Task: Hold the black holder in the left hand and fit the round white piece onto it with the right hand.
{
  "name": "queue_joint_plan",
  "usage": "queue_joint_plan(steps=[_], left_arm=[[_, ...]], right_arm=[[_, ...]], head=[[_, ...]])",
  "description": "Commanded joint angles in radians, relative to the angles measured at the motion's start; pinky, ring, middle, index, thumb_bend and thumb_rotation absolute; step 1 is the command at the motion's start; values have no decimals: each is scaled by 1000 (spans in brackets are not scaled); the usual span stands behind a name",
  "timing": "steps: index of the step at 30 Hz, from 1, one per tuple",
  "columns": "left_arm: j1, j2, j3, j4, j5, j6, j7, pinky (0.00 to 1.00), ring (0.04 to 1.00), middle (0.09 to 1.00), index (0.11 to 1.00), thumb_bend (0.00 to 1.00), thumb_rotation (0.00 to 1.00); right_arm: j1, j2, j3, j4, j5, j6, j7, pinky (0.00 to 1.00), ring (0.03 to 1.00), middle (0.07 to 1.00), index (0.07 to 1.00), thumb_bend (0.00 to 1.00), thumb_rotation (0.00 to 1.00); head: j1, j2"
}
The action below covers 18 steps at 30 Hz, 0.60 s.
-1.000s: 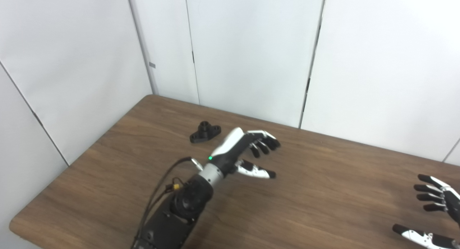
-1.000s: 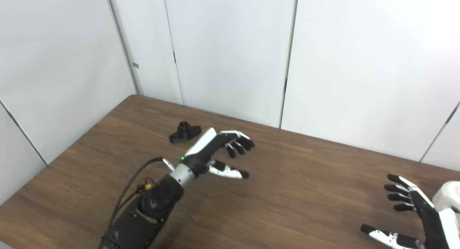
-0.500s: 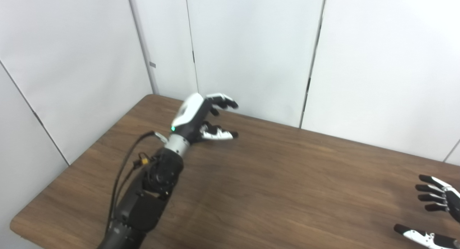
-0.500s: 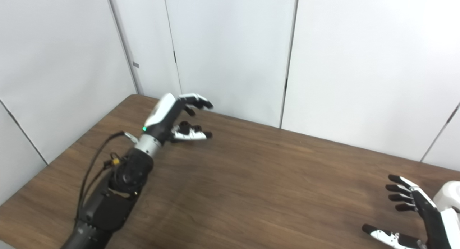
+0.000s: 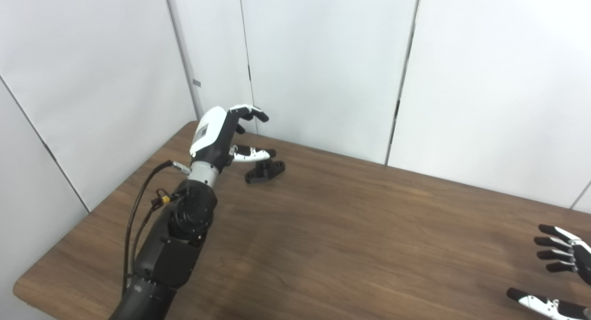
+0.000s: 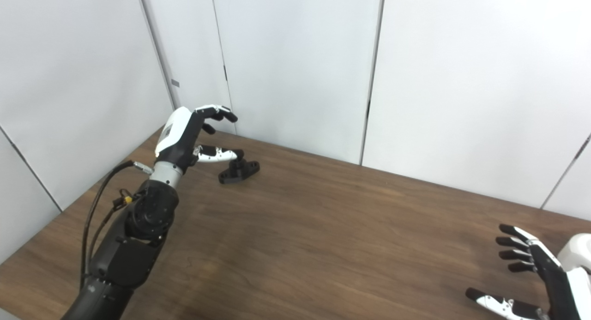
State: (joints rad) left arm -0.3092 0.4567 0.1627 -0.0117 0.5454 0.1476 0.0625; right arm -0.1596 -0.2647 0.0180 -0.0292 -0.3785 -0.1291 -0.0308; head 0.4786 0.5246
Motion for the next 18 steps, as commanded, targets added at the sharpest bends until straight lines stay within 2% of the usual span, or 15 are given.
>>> queue_joint_plan(steps=[1, 3, 5, 6, 12, 15, 18], left_arm=[[-44, 50, -1, -9, 48, 33, 19, 669, 850, 857, 645, 894, 118], [-45, 60, -16, -3, 75, 73, 5, 764, 946, 932, 675, 923, 172], [-50, 71, -38, 12, 110, 122, -8, 894, 989, 986, 734, 978, 242], [-52, 75, -50, 21, 129, 142, -8, 920, 995, 993, 752, 990, 269], [-76, 88, -95, 90, 188, 209, 4, 963, 1000, 1000, 803, 1000, 391], [-91, 91, -110, 128, 206, 223, 22, 946, 1000, 1000, 795, 1000, 405], [-101, 98, -128, 151, 210, 242, 5, 969, 1000, 1000, 804, 1000, 440]], right_arm=[[-29, -23, -12, -41, 9, -24, 0, 582, 670, 733, 791, 693, 0], [-27, -22, -16, -47, 16, -11, 6, 585, 674, 736, 792, 691, 0], [-26, -24, -18, -48, 12, -16, 5, 582, 671, 737, 794, 690, 0], [-26, -24, -19, -50, 12, -17, 4, 580, 668, 736, 794, 690, 0], [-21, -26, -22, -57, 15, -18, 12, 578, 668, 734, 795, 683, 0], [-19, -27, -25, -55, 14, -21, 13, 582, 668, 732, 797, 682, 0], [-18, -30, -28, -52, 18, -25, 14, 572, 659, 728, 794, 686, 0]], head=[[0, 3], [-1, 4], [-1, 5], [-1, 7], [-2, 14], [-1, 17], [-2, 20]])
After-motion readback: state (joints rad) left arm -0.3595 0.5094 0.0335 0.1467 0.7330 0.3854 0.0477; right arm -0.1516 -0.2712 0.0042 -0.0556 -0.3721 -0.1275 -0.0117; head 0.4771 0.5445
